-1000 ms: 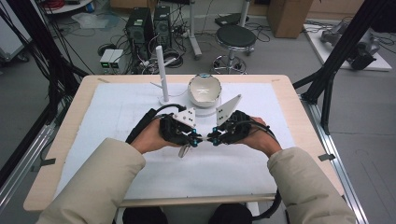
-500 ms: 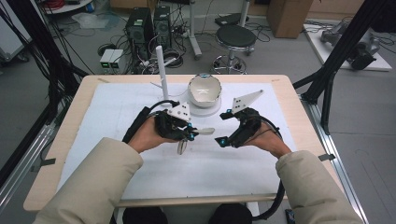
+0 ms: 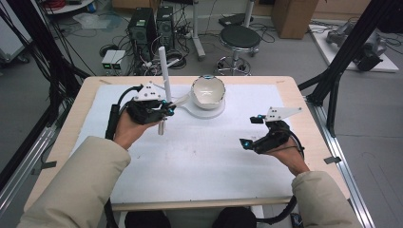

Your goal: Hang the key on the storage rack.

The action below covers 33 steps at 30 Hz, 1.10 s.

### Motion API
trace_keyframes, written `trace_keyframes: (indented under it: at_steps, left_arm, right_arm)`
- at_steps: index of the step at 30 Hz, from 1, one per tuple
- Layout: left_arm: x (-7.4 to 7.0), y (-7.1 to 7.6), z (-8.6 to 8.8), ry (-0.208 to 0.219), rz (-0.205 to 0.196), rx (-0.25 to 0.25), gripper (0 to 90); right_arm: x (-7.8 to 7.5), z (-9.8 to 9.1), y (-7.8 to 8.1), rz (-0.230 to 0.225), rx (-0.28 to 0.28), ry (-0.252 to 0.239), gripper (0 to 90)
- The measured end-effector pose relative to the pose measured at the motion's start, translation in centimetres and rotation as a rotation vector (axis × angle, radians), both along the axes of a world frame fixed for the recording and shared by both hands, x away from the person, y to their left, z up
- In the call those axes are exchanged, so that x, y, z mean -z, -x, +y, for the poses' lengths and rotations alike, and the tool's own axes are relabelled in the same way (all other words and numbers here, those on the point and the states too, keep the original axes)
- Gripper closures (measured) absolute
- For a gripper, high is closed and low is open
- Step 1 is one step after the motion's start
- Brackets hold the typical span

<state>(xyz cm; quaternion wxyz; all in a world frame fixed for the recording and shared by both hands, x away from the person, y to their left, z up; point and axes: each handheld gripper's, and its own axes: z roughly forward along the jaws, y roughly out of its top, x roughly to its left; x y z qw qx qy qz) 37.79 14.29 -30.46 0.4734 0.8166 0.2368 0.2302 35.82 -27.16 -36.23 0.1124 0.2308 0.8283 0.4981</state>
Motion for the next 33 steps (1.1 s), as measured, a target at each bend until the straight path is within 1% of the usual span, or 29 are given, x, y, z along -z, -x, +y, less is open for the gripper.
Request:
trace_keyframes:
  at_steps: [1,3,6,8,10,12,13,14,15,16,18,19,21,26,28,29,31,32,33]
  left_arm:
    - [0.0,0.0,0.2,0.017,-0.009,-0.017,81.7]
    - [-0.1,-0.2,0.8,0.039,-0.021,-0.044,81.7]
    - [-0.1,-0.5,1.4,0.050,-0.040,-0.084,81.7]
    - [-0.1,-0.7,1.7,0.067,-0.045,-0.108,81.7]
    - [-0.1,-0.8,1.9,0.070,-0.061,-0.130,81.7]
    - [0.0,-1.0,2.1,0.092,-0.073,-0.155,81.7]
    - [0.0,-1.1,2.3,0.101,-0.079,-0.168,81.7]
    - [0.1,-1.2,2.4,0.111,-0.083,-0.182,81.7]
    - [0.2,-1.4,2.5,0.117,-0.085,-0.194,81.7]
    - [0.3,-1.6,2.6,0.120,-0.086,-0.199,81.7]
    - [0.5,-2.0,2.8,0.138,-0.083,-0.219,81.7]
    - [0.6,-2.2,2.8,0.147,-0.082,-0.227,81.6]
    - [0.7,-2.6,3.0,0.144,-0.086,-0.246,81.7]
    - [1.3,-3.4,3.2,0.130,-0.084,-0.274,81.7]
    - [1.5,-3.6,3.3,0.129,-0.083,-0.284,81.7]
    - [1.6,-3.8,3.3,0.129,-0.082,-0.284,81.6]
    - [1.9,-4.1,3.3,0.122,-0.085,-0.288,81.7]
    - [2.0,-4.2,3.3,0.123,-0.080,-0.288,81.7]
    - [2.2,-4.3,3.2,0.128,-0.080,-0.296,81.6]
  right_arm:
    - [0.3,-0.3,0.1,-0.007,0.014,-0.002,0.4]
    - [0.6,-0.9,0.3,-0.017,0.035,-0.013,0.4]
    - [1.1,-2.0,0.6,-0.041,0.074,-0.037,0.5]
    - [1.4,-2.6,0.8,-0.053,0.100,-0.057,0.5]
    - [1.7,-3.2,1.0,-0.064,0.124,-0.075,0.5]
    - [1.9,-3.6,1.2,-0.072,0.139,-0.081,0.5]
    - [2.0,-3.7,1.3,-0.084,0.145,-0.083,0.5]
    - [2.2,-3.9,1.4,-0.086,0.154,-0.087,0.4]
    - [2.3,-4.0,1.5,-0.098,0.155,-0.098,0.4]
    - [2.5,-4.2,1.6,-0.104,0.155,-0.111,0.5]
    - [2.8,-4.4,1.8,-0.120,0.173,-0.121,0.5]
    - [3.0,-4.6,1.9,-0.119,0.176,-0.121,0.5]
    - [3.2,-4.8,2.0,-0.134,0.186,-0.128,0.4]
    - [3.9,-5.2,2.3,-0.139,0.207,-0.147,0.4]
    - [4.2,-5.3,2.4,-0.146,0.216,-0.142,0.4]
    - [4.2,-5.3,2.5,-0.158,0.216,-0.144,0.5]
    - [4.4,-5.3,2.6,-0.166,0.215,-0.156,0.4]
    - [4.4,-5.4,2.7,-0.163,0.220,-0.158,0.5]
    - [4.5,-5.4,2.7,-0.169,0.219,-0.157,0.5]
